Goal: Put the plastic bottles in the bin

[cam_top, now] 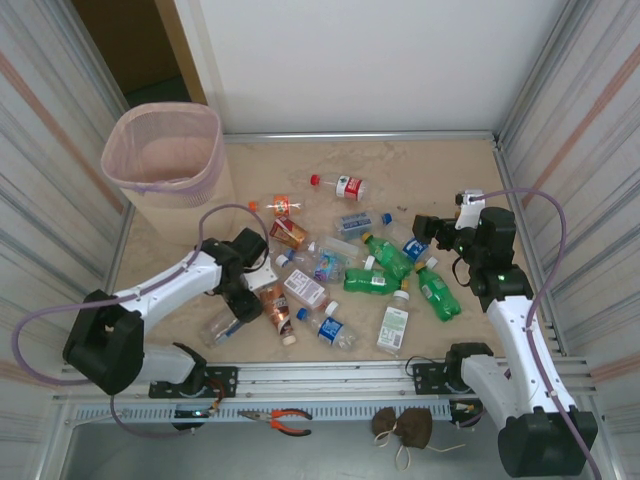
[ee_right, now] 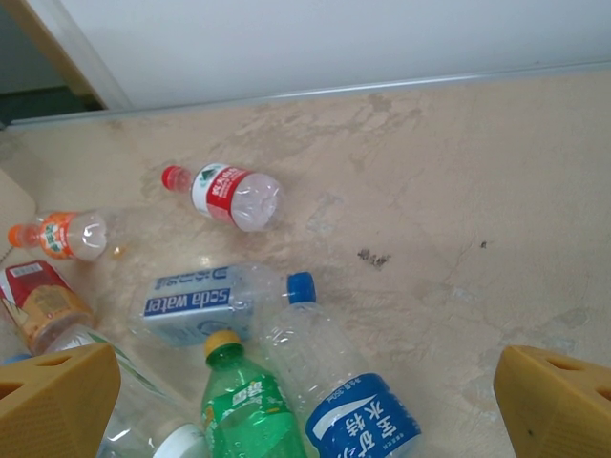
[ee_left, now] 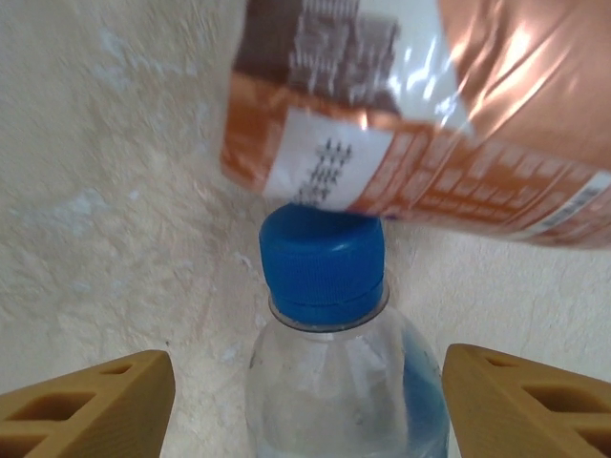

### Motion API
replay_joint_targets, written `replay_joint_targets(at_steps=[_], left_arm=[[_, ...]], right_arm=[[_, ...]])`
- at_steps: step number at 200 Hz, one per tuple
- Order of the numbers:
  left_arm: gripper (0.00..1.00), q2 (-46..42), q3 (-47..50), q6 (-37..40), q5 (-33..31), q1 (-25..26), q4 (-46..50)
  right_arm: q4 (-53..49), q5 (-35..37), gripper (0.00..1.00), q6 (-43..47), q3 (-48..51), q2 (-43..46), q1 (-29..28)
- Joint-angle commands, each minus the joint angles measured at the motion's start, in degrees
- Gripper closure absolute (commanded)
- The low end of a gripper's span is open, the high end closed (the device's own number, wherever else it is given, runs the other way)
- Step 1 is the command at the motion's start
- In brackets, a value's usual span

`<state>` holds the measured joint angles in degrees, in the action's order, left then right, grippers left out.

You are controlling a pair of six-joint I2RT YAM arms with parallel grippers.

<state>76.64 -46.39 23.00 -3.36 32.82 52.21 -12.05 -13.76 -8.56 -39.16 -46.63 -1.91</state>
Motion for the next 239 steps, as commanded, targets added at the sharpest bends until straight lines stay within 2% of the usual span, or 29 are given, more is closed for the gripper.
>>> replay_joint_targets(at_steps=[1, 13, 84, 112, 183, 239], left_arm=[[0.21, 0.02, -0.65, -0.76, -1.19, -0.32, 3.73], [0.16, -0.09, -0.15, -0.43, -0.2, -0.42, 4.16], [0.12, 3.19, 1.03, 0.51, -0.12, -0.39, 3.62], [0.16, 3.39, 1.87, 1.16, -0.4, -0.17, 2.79], [0.4, 2.83, 2.87, 2.46, 0.06, -0.85, 1.86], [0.46, -1.66, 1.52, 2.26, -0.59, -1.21, 2.46]], right_arm=[[0.8, -0.82, 0.01, -0.45, -0.83, -0.39, 0.14], [0.73, -0.82, 0.01, -0.42, -0.82, -0.39, 0.13], [0.37, -0.34, 0.01, -0.09, -1.1, -0.56, 0.13], [0.03, 0.11, 0.01, 0.11, -1.23, -0.57, 0.12], [0.12, 0.22, 0.01, 0.29, -1.23, -0.74, 0.38], [-0.21, 0.2, 0.01, 0.27, -1.44, -0.24, 0.51]])
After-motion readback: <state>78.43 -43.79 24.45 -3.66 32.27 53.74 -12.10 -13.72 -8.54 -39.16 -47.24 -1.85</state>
